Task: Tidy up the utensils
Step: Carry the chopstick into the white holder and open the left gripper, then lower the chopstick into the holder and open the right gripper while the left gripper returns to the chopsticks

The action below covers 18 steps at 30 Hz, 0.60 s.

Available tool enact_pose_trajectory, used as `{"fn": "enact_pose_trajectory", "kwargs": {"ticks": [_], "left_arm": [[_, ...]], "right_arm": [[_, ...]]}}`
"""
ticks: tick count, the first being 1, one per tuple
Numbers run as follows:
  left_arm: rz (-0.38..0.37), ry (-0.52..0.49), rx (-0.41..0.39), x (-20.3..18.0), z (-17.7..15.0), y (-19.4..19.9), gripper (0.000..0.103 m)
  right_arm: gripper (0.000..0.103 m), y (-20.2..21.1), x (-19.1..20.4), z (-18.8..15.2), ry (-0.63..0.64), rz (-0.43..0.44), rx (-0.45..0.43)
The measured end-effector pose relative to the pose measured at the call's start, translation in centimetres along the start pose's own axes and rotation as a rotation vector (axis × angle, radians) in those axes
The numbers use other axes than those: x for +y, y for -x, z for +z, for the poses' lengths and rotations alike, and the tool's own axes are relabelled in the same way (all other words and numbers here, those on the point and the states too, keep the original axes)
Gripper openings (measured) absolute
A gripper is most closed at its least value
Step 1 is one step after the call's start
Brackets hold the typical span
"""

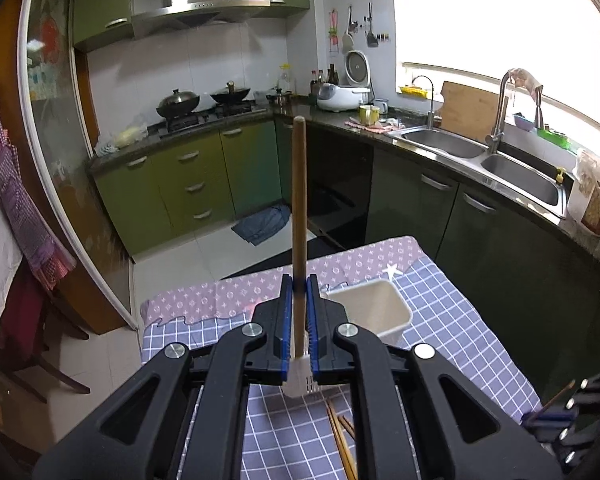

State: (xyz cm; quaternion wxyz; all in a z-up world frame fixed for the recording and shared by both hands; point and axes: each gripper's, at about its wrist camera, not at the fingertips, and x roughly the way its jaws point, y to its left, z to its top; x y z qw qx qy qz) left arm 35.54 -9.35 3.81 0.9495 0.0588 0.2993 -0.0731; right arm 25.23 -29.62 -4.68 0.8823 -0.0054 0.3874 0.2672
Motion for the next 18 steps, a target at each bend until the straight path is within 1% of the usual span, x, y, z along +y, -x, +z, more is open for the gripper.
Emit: {"fn": "enact_pose_trajectory", "kwargs": {"ticks": [3,6,8,10,12,15,18], "left_arm": [[-0.015,0.009,-0.019,0.2,-0.2,1.3,0.007],[-0.029,0.02,-0.057,0.6,-0.1,3.6,0.009],[-0.036,0.028,-0.076,0.9,-0.3,5.1,0.013],[-0.042,0.033,-0.082,1.0,-0.7,6.4,0.013],[-0.047,0.022,-0.082,1.1,-1.5,7.6,0.013],[-0.05,0.008,-0.071,1.2,-2.7,8.8,0.013],[-0.058,0.011,-0.054,1.6,-4.0,9.8,0.013]], "right_arm": [[0.007,1.4,-0.2,2.0,-0.004,0.0,-0.042],[0.006,3.2,-0.6,5.0,-0.015,0.0,-0.11],[0.006,4.5,-0.9,7.4,-0.039,0.019,-0.164],[0.006,5.7,-1.1,10.3,-0.056,0.031,-0.228],[0.007,6.3,-1.1,12.6,-0.068,0.02,-0.28],[0.007,5.9,-1.0,16.1,-0.087,-0.006,-0.337],[0.007,3.7,-1.1,18.6,-0.104,-0.032,-0.336]]}}
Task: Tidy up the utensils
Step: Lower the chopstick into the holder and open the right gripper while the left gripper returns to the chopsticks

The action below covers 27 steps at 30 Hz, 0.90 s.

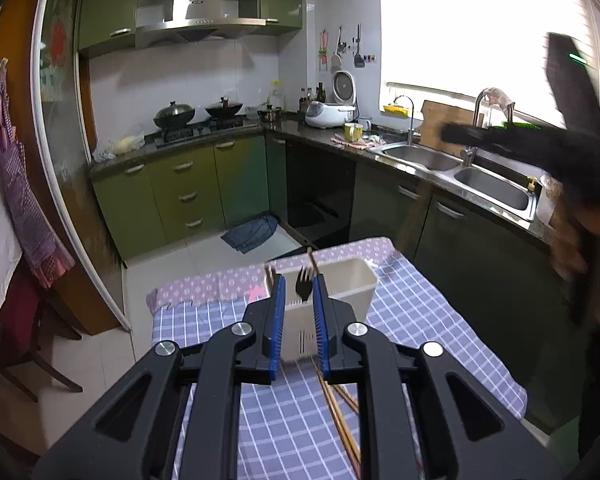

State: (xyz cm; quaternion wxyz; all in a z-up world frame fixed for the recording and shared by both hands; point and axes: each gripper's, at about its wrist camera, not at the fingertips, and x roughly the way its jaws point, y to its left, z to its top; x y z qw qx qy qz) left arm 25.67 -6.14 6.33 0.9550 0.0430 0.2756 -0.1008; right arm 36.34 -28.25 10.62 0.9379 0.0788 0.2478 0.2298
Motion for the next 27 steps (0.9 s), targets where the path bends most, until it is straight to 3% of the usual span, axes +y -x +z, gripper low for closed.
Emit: {"fn": "enact_pose_trajectory", "kwargs": {"ticks": [4,8,14,21,23,27], "left_arm": [[-0.005,0.004,0.021,0.7,-1.1,0.9,0.013],[-0.024,0.022,0.06,1.2,-2.2,0.8,0.013],[-0.061,0.064,0.125,1.7,-3.4,-0.3,0.013],[-0.064,0.049,0.17,0.7,-4.2,-1.8,0.014],[-0.062,0.048,0.195,0.3,-4.8,-2.7,0.015],[-0.061,0.059,0.281,-0.3,-6.5,-5.8,0.016]], "right_arm": [[0.007,-4.5,0.0,0.1,-0.008,-0.032,0.048],[0.007,-9.2,0.2,-2.1,0.008,-0.061,0.156],[0.007,-12.2,0.4,-5.6,0.031,-0.08,0.248],[0.015,-7.6,1.2,-6.0,0.064,-0.043,0.189],[0.023,-5.5,1.5,-6.5,0.074,-0.023,0.18],[0.025,-3.4,1.4,-10.1,0.1,-0.012,0.234]]}}
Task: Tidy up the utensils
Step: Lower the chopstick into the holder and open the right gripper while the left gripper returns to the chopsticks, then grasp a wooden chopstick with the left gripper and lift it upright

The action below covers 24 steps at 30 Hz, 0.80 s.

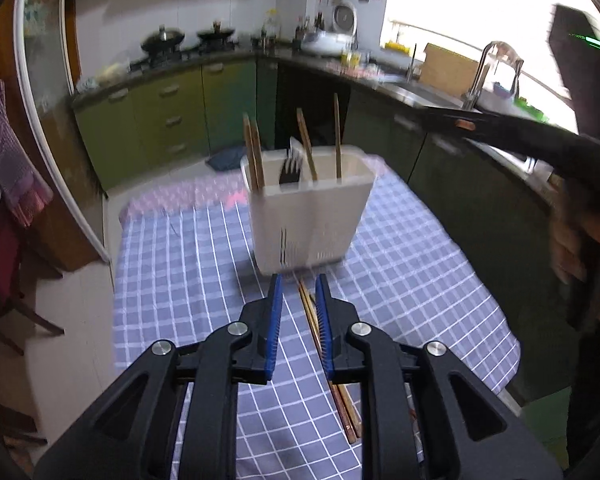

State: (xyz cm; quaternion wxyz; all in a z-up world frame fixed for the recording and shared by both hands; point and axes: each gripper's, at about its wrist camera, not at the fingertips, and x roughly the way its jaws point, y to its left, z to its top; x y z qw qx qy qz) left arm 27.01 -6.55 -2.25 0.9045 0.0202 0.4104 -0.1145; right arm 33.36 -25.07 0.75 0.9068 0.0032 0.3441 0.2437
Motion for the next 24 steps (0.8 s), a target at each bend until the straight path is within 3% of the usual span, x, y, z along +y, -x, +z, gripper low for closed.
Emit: {"fn": "enact_pose_trajectory", "kwargs": {"ticks": [5,13,24], "left_arm": [[-0.014,0.029,0.171,-0.7,-1.3,-6.6,0.016],[0.016,0.07,0.379,-1.3,-3.1,-15.2,0.016],[0.037,0.063,0.441,-1.9,-3.8,-17.1,0.016]], "right_arm": [[0.025,-1.0,-1.8,-5.9,-0.021,-0.002,0.119],[0.025,-1.3,-5.1,-10.0,-0.076,-0.01,0.185],[0.025,-2.4,-5.4,-10.3,-0.092,0.037,0.215]]}}
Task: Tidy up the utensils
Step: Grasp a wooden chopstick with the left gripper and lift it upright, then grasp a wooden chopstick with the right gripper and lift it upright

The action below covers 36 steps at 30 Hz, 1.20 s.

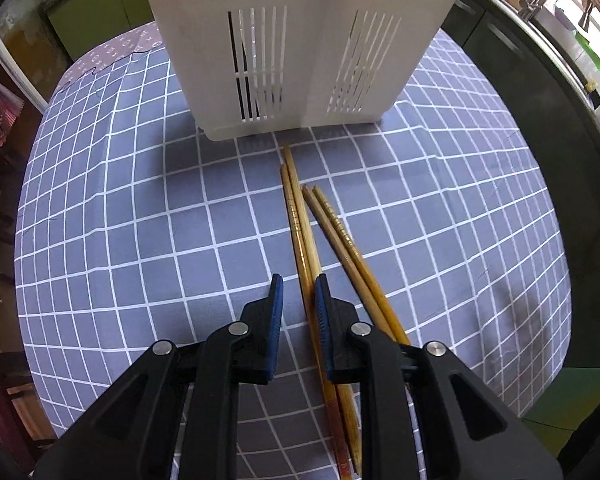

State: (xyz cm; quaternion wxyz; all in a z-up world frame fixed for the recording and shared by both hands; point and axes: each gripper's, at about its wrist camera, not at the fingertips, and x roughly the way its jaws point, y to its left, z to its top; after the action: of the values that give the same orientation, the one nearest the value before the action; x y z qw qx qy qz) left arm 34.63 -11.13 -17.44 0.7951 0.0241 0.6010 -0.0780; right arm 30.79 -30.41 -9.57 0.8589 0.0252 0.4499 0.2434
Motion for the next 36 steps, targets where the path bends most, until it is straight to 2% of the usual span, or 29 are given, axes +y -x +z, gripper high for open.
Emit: {"fn": "enact_pose_trajectory", "kwargs": {"ticks": [2,4,11,13,16,19,25,29,34,36], "left_arm": [[0.016,-0.001,0.011,-0.1,0.1,-0.3,0.016],[0.027,0.007,0.024,0.2,0.0,-0.6,0.016],[0.043,-0.014,0.02,-0.7,0.4,-1.4,0.016],[0.052,-0.026,0.017,-1.2,0.5,-1.6,0.012],[0.046,-0.017,0.01,-0.7,0.1,-1.5,0.007],[0.034,-0.001,0.001,0.7,-0.3,-1.2,0.006],[-0.009,0.033,-0.08,3.4,-1.7,1.9,0.006],[-0.022,0.028,-0.176,4.3,-3.2,5.3,0.006],[-0.003,0.0,-0.292,4.1,-4.6,9.4,0.006],[-0.001,-0.012,-0.337,4.2,-4.9,11.0,0.006]], "right_arm": [[0.026,-0.2,0.3,-0.1,0.006,0.004,0.008],[0.034,-0.4,0.5,-0.2,0.012,0.004,0.01],[0.034,-1.1,1.8,-0.2,0.039,0.011,0.031],[0.034,-1.3,2.1,-0.4,0.05,0.01,0.04],[0.034,-1.6,2.0,-0.6,0.052,0.01,0.051],[0.034,-2.2,1.8,-0.8,0.049,0.006,0.067],[0.034,-5.0,2.6,-1.2,0.076,0.012,0.147],[0.034,-7.7,3.9,-1.5,0.102,0.025,0.207],[0.034,-10.8,5.8,-1.5,0.146,0.009,0.259],[0.03,-11.9,6.3,-1.4,0.154,0.003,0.278]]}}
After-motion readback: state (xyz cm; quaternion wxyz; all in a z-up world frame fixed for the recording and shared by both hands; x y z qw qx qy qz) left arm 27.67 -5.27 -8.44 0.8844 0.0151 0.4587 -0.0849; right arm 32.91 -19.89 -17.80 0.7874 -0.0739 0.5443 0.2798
